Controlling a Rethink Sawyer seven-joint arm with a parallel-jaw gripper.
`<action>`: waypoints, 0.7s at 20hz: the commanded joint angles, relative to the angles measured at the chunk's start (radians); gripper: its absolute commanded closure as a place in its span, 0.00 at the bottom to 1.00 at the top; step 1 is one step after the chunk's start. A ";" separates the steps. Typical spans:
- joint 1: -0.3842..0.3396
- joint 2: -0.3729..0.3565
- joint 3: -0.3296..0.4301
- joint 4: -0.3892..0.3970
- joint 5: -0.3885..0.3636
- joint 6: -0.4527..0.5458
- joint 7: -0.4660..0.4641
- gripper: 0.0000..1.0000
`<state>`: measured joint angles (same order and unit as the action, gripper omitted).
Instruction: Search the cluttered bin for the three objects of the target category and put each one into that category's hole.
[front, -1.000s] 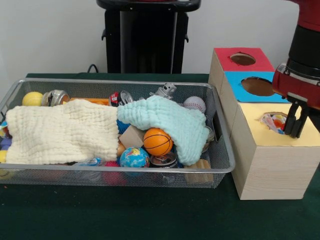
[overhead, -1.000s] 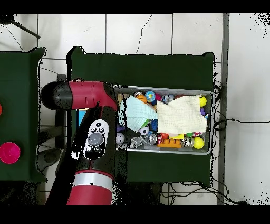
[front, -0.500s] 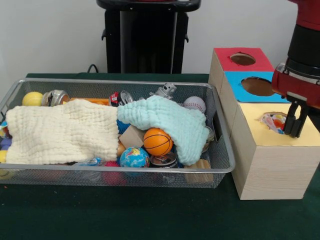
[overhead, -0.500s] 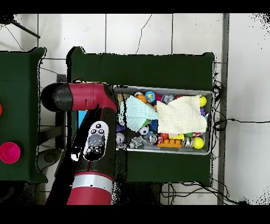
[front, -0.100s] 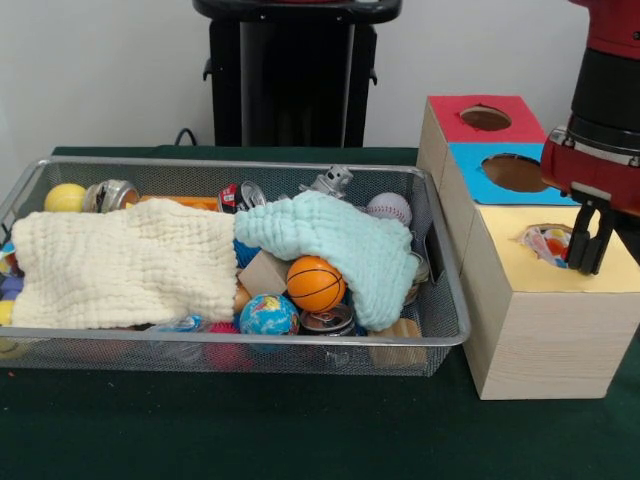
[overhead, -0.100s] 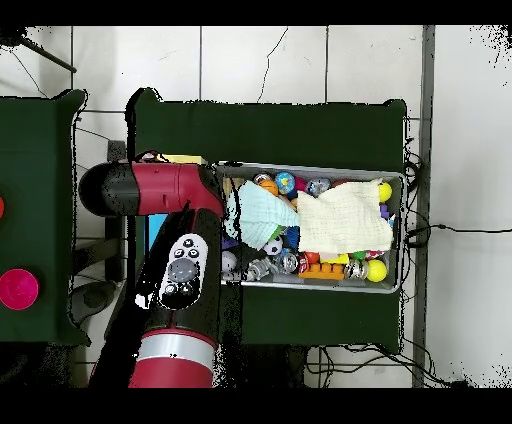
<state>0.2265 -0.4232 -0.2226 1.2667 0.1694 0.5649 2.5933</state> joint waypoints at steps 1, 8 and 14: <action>-0.034 0.018 0.081 0.110 0.005 0.000 0.072 1.00; -0.028 -0.001 0.067 0.109 0.010 0.021 0.085 1.00; -0.031 -0.036 0.040 0.100 -0.006 0.085 0.062 1.00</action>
<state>0.2262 -0.4370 -0.2224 1.2774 0.1677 0.5638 2.5933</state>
